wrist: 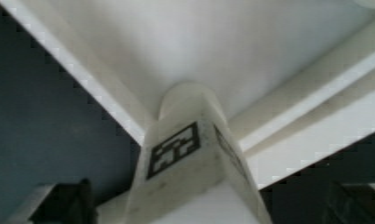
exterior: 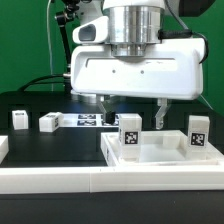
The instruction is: Assemble square table
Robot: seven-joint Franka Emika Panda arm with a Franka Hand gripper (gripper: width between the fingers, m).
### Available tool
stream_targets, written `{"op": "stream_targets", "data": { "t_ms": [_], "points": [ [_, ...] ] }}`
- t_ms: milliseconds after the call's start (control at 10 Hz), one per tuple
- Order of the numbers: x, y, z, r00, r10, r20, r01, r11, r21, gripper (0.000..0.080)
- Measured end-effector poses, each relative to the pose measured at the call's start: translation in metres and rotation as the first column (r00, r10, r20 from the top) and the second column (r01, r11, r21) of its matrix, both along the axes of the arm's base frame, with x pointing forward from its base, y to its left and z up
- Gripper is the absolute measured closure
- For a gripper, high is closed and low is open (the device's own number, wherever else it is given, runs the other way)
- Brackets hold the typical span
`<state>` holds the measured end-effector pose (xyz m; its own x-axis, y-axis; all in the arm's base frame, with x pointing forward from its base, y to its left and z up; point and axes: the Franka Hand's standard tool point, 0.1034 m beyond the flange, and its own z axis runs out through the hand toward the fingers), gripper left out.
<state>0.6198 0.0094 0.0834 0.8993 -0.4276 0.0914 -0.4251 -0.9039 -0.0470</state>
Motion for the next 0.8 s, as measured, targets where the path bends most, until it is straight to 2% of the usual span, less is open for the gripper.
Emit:
{"op": "stream_targets", "data": {
  "t_ms": [400,800],
  "points": [
    [-0.0001,-0.0028,-0.0001,0.978,0.208,-0.002,-0.208,0.978,-0.023,0.015],
    [-0.0001,-0.0057,-0.0001,0.921,0.39,-0.014,-0.39,0.919,-0.05,0.015]
  ]
}}
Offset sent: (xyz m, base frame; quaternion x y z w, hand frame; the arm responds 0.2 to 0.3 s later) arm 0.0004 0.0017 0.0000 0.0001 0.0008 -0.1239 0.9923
